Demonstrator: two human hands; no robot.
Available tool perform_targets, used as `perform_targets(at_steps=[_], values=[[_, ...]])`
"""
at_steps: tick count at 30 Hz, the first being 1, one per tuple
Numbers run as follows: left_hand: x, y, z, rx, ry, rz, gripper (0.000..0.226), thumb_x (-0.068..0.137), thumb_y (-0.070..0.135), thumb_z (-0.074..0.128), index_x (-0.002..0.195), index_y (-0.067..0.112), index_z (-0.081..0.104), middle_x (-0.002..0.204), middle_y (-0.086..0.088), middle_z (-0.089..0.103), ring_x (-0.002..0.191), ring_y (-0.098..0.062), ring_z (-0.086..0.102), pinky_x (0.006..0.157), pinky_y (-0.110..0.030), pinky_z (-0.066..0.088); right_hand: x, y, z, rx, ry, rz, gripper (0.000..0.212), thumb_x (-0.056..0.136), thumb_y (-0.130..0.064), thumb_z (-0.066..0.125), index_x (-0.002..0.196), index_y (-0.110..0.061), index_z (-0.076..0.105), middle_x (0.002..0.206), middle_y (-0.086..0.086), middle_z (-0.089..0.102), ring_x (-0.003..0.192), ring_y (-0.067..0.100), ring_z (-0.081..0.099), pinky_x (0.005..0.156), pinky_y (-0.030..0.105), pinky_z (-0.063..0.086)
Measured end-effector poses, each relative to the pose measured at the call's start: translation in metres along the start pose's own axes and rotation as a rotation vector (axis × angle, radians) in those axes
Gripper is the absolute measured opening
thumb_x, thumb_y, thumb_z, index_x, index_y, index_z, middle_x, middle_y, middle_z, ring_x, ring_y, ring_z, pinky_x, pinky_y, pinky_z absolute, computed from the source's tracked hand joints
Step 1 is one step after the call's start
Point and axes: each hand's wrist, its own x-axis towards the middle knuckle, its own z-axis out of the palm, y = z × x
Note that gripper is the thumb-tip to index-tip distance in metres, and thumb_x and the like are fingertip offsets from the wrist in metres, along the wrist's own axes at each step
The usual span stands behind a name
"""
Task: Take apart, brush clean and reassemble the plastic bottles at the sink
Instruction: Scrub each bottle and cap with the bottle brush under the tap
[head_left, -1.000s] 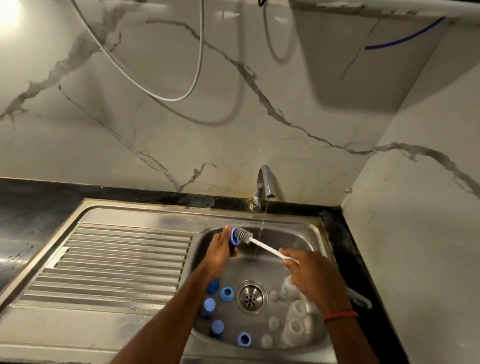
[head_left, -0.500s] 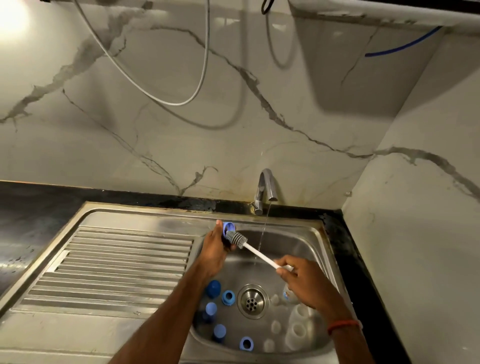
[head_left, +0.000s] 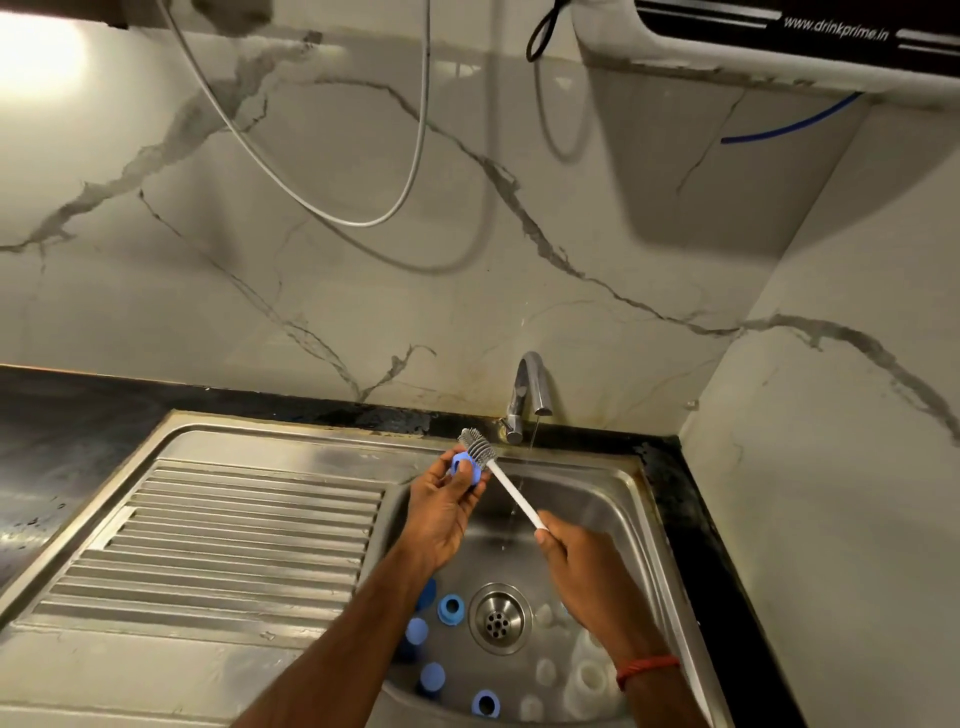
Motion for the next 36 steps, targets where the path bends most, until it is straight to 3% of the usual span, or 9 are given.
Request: perform_targets(at_steps=[4, 8, 11, 14, 19, 24, 30, 33, 36], values=[[0.005, 0.01, -0.013, -0.018, 0.017, 0.045, 0.028, 0.099, 0.006, 0.053, 0.126, 0.004, 0.062, 0.123, -0.02, 0.065, 0.096, -0.02, 0.071, 0.075, -0.025, 0.06, -0.01, 0.002, -0.008, 0.034, -0.11, -0.051, 0.021, 0.103, -0.028, 0.05, 0.11, -0.023, 0.069, 0.056, -0.011, 0.049, 0.051, 0.001, 0.049, 0.054, 0.024, 0.047], [-0.004, 0.002, -0.006, 0.068, -0.055, 0.086, 0.031, 0.096, 0.004, 0.057, 0.127, 0.002, 0.06, 0.119, -0.018, 0.066, 0.097, -0.02, 0.07, 0.077, -0.025, 0.06, 0.0, -0.003, -0.003, -0.049, 0.011, -0.024, 0.031, 0.103, -0.031, 0.049, 0.127, -0.019, 0.065, 0.061, -0.016, 0.045, 0.053, -0.003, 0.047, 0.055, 0.008, 0.038], [0.002, 0.009, -0.008, 0.003, -0.002, 0.122, 0.033, 0.088, 0.009, 0.063, 0.121, 0.006, 0.065, 0.119, -0.017, 0.067, 0.098, -0.021, 0.071, 0.078, -0.027, 0.06, -0.003, -0.005, -0.003, 0.004, -0.043, -0.037, 0.033, 0.104, -0.031, 0.049, 0.132, -0.02, 0.062, 0.062, -0.017, 0.042, 0.055, -0.004, 0.045, 0.056, 0.008, 0.037], [0.004, 0.016, -0.021, -0.001, 0.009, 0.116, 0.031, 0.091, 0.011, 0.061, 0.122, 0.007, 0.066, 0.121, -0.019, 0.067, 0.099, -0.022, 0.071, 0.082, -0.029, 0.06, -0.013, -0.003, -0.011, 0.012, -0.141, -0.068, 0.023, 0.103, -0.027, 0.05, 0.119, -0.023, 0.066, 0.059, -0.009, 0.048, 0.054, 0.0, 0.05, 0.054, 0.016, 0.04], [-0.01, 0.008, -0.006, 0.134, -0.111, 0.086, 0.031, 0.096, 0.003, 0.056, 0.128, 0.003, 0.06, 0.123, -0.018, 0.063, 0.098, -0.021, 0.068, 0.078, -0.026, 0.06, -0.001, -0.01, -0.007, -0.062, 0.021, -0.007, 0.038, 0.104, -0.031, 0.049, 0.138, -0.018, 0.057, 0.076, -0.006, 0.066, 0.061, 0.003, 0.06, 0.057, 0.013, 0.044], [-0.004, 0.019, -0.014, 0.095, -0.025, 0.11, 0.024, 0.097, 0.008, 0.057, 0.119, 0.009, 0.066, 0.117, -0.012, 0.067, 0.096, -0.018, 0.07, 0.079, -0.025, 0.06, -0.01, -0.006, -0.022, -0.023, -0.127, -0.094, 0.021, 0.103, -0.022, 0.051, 0.112, -0.015, 0.068, 0.057, -0.008, 0.047, 0.053, 0.002, 0.049, 0.056, 0.025, 0.046], [-0.01, 0.005, -0.008, 0.237, -0.148, 0.1, 0.044, 0.091, 0.014, 0.061, 0.13, -0.004, 0.056, 0.123, -0.023, 0.061, 0.093, -0.018, 0.067, 0.079, -0.026, 0.059, 0.001, -0.002, -0.008, -0.07, 0.002, -0.057, 0.031, 0.102, -0.029, 0.052, 0.129, -0.017, 0.064, 0.059, -0.013, 0.049, 0.052, 0.002, 0.05, 0.053, 0.014, 0.038], [-0.006, 0.01, -0.007, 0.201, -0.079, 0.115, 0.026, 0.095, 0.009, 0.059, 0.12, 0.005, 0.063, 0.121, -0.017, 0.064, 0.096, -0.019, 0.068, 0.078, -0.025, 0.059, -0.001, 0.001, -0.013, 0.014, -0.057, -0.095, 0.016, 0.102, -0.024, 0.052, 0.108, -0.025, 0.067, 0.053, -0.01, 0.045, 0.047, 0.005, 0.046, 0.052, 0.02, 0.038], [-0.001, 0.017, -0.02, 0.094, 0.02, 0.136, 0.039, 0.083, 0.018, 0.068, 0.121, 0.008, 0.065, 0.126, -0.017, 0.063, 0.104, -0.023, 0.069, 0.079, -0.026, 0.06, -0.005, 0.016, -0.02, 0.039, -0.091, -0.029, 0.017, 0.102, -0.023, 0.052, 0.097, -0.017, 0.066, 0.055, -0.008, 0.047, 0.051, 0.004, 0.045, 0.058, 0.033, 0.048]])
